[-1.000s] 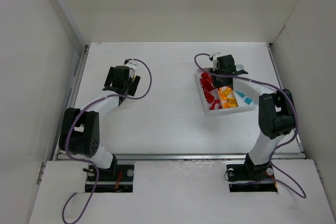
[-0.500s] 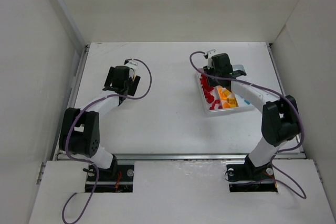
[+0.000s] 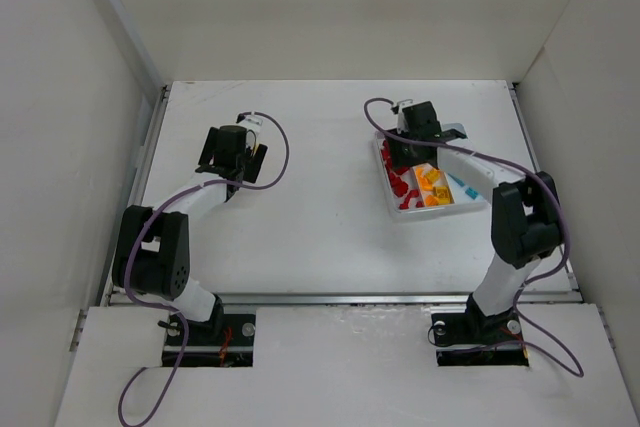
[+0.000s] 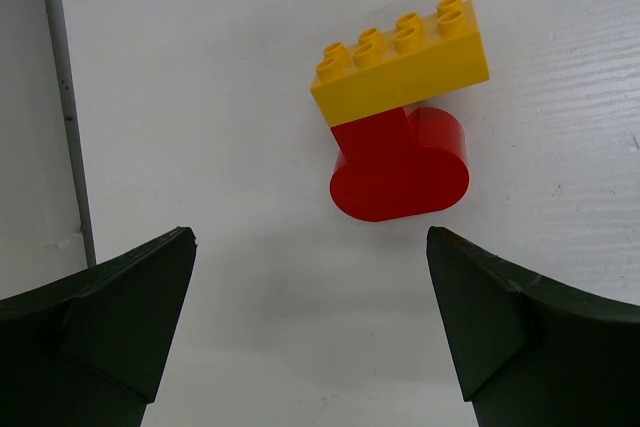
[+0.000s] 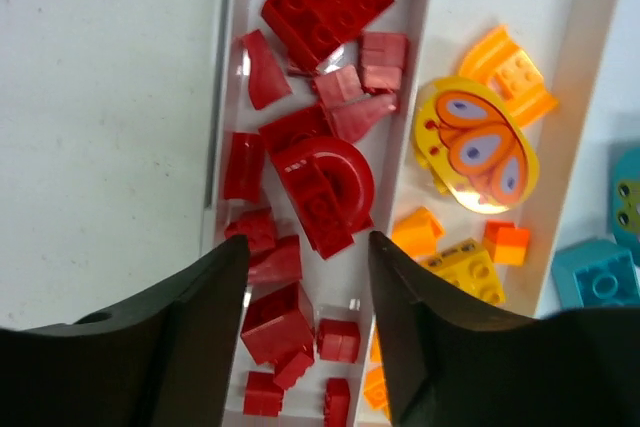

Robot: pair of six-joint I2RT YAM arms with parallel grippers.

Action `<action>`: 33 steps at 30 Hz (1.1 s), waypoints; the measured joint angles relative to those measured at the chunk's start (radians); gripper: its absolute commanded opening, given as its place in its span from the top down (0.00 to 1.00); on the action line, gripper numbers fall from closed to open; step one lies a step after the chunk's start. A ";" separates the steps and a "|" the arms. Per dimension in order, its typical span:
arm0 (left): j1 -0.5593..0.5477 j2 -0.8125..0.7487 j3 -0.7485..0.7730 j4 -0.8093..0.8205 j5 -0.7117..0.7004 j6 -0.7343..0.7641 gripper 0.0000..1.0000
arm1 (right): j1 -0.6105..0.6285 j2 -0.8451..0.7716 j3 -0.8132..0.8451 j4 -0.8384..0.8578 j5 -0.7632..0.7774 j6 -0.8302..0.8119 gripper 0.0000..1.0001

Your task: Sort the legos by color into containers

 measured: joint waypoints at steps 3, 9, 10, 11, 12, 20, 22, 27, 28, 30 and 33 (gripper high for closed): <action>0.000 0.000 0.000 0.000 0.000 0.000 0.00 | -0.023 -0.047 -0.042 0.006 0.007 0.012 0.57; 0.000 0.000 0.000 0.006 0.000 0.005 0.00 | -0.048 -0.062 -0.115 0.007 0.018 0.023 0.64; 0.000 0.000 0.000 0.008 0.001 0.007 0.00 | -0.048 -0.059 -0.122 0.006 0.018 0.023 0.64; 0.000 0.000 0.000 0.008 0.002 0.008 0.00 | -0.048 -0.056 -0.127 0.008 0.017 0.023 0.64; 0.000 0.000 0.000 0.009 0.004 0.008 0.00 | -0.048 -0.051 -0.131 0.011 0.018 0.024 0.65; 0.000 0.000 0.000 0.014 0.006 0.010 0.00 | -0.057 -0.012 -0.134 0.046 0.037 0.041 1.00; 0.000 0.000 0.000 0.014 0.006 0.011 0.00 | -0.065 0.000 -0.129 0.055 0.041 0.058 1.00; 0.000 0.000 0.000 0.014 0.006 0.012 0.00 | -0.078 0.001 -0.126 0.052 0.047 0.102 1.00; 0.000 0.000 0.000 0.014 0.006 0.012 0.00 | -0.080 0.002 -0.125 0.051 0.047 0.108 1.00; 0.000 0.000 0.000 0.014 0.006 0.012 0.00 | -0.082 0.008 -0.116 0.044 0.042 0.123 1.00; 0.000 0.000 0.000 0.014 0.006 0.013 0.00 | -0.085 0.026 -0.089 0.028 0.041 0.146 1.00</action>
